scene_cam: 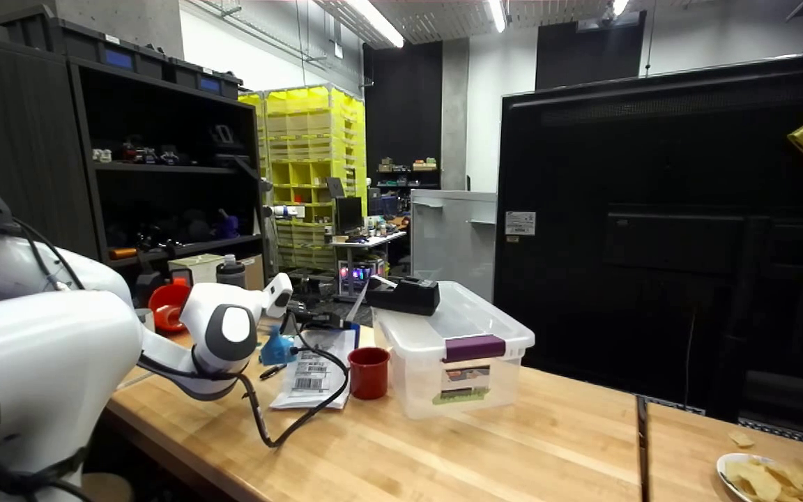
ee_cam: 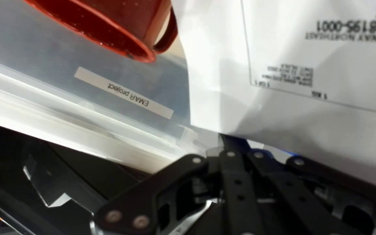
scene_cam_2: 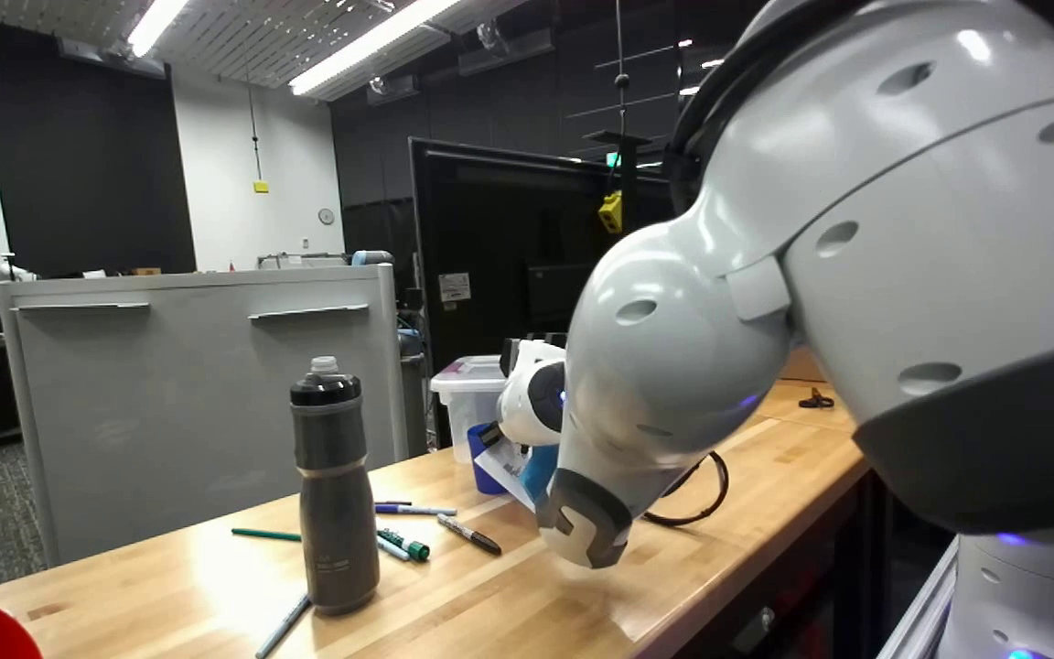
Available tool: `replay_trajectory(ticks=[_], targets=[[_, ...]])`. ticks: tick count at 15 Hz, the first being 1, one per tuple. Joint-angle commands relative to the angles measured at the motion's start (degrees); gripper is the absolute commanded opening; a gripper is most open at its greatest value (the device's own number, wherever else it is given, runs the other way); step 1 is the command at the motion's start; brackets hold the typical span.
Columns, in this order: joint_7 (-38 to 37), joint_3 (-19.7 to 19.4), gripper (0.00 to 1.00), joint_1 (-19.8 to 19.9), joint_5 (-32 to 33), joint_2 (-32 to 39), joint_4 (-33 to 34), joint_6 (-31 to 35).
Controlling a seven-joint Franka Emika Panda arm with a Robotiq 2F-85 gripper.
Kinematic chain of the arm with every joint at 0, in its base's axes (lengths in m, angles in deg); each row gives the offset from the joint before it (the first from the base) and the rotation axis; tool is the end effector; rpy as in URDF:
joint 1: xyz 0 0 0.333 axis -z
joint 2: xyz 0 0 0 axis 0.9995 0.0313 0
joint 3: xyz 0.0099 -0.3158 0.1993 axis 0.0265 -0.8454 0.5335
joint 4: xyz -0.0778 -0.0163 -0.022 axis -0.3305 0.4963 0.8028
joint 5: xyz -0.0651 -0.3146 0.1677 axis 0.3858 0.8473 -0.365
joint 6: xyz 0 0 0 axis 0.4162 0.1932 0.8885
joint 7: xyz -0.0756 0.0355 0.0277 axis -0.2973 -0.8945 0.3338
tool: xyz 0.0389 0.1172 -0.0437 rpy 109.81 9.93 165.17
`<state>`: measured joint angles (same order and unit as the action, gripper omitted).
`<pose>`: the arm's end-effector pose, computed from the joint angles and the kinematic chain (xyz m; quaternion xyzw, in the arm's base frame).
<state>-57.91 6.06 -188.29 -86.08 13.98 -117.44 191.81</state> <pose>0.4489 0.2391 0.2423 0.8152 0.0035 0.5241 0.2466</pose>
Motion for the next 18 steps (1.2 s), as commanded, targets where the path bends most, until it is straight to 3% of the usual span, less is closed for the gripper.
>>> replay_trajectory(ticks=[1, 8, 18], targets=[[-0.7, 2.2, 0.0, -2.9, 1.9, 4.1, -1.4, 0.0], [-0.7, 2.6, 0.0, -4.4, 2.2, 7.6, -1.3, 0.1], [-2.4, -5.5, 0.0, -5.0, 2.6, -0.7, -0.8, 0.1]])
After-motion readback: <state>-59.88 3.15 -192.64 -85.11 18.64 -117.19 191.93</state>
